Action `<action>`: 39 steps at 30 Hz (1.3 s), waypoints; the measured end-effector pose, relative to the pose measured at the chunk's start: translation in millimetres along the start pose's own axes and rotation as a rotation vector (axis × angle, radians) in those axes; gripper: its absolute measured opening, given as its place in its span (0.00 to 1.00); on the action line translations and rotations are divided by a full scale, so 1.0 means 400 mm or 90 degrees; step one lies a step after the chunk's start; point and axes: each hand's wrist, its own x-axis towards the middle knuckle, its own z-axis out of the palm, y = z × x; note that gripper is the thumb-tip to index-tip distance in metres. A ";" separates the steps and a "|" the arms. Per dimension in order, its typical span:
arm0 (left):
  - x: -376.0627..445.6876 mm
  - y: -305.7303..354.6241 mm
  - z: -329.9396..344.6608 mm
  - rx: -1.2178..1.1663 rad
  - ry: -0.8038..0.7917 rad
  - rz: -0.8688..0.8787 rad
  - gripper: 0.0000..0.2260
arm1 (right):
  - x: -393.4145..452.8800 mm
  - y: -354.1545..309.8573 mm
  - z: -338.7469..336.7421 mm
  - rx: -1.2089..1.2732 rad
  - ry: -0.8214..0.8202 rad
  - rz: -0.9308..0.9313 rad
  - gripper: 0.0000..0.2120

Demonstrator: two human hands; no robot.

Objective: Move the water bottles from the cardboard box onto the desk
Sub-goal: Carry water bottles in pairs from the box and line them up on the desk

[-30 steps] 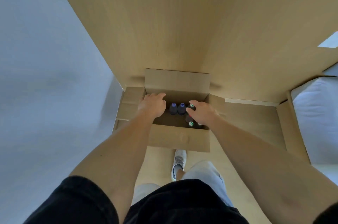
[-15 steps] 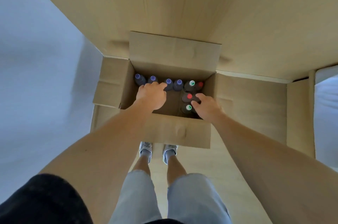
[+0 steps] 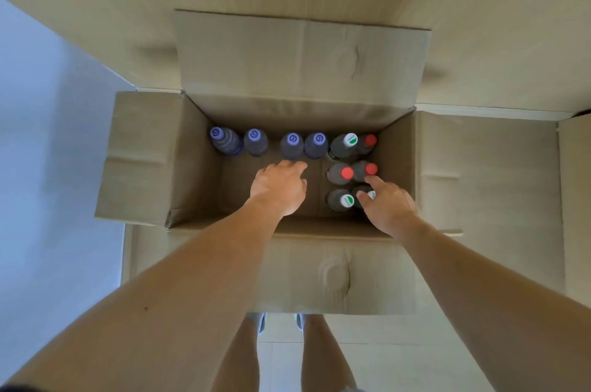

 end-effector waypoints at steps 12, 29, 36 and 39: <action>0.196 0.073 0.145 0.000 -0.019 0.040 0.21 | 0.124 0.046 0.073 0.031 0.000 0.005 0.24; 0.308 0.140 0.232 -0.073 0.008 0.074 0.22 | 0.140 0.071 0.138 0.064 0.010 0.047 0.20; 0.308 0.138 0.236 -0.069 0.028 0.037 0.23 | 0.147 0.071 0.144 0.061 0.015 0.059 0.21; 0.300 0.133 0.251 -0.073 0.005 -0.027 0.21 | 0.157 0.076 0.149 0.060 0.005 0.068 0.22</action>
